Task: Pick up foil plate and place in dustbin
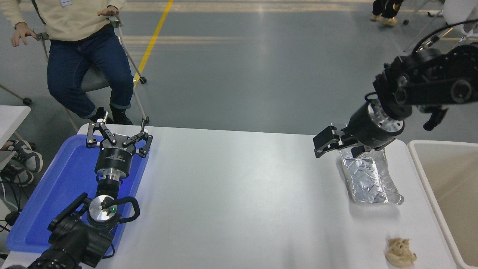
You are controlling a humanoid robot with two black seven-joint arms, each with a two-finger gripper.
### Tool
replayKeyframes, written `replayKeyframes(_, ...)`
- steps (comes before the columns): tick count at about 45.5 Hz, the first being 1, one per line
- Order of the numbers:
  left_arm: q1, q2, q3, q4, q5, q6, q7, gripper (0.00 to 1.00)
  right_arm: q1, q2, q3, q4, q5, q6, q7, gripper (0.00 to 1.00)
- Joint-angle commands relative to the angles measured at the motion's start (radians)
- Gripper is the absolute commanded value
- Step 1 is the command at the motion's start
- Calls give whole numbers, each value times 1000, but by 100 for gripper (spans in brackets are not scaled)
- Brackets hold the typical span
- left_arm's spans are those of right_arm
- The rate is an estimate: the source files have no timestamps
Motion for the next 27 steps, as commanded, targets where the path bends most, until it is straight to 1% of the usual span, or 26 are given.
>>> replayKeyframes(1,0,0,0,0,0,-4,0,100,-167,-79,33,-177,-157,-6,2,100)
replayKeyframes(7,0,0,0,0,0,-4,0,100,-283,-84,82,-313,-214,-12,1,100)
replayKeyframes(14,0,0,0,0,0,-4,0,100,-431,-76,148,-487,-246,-36,1,100)
replayKeyframes(20,0,0,0,0,0,-6,0,100,-541,-76,154,-596,-246,-66,4,100)
replayKeyframes(27,0,2,0,0,0,-6,0,100,-646,-76,183,-655,-248,-115,5,100)
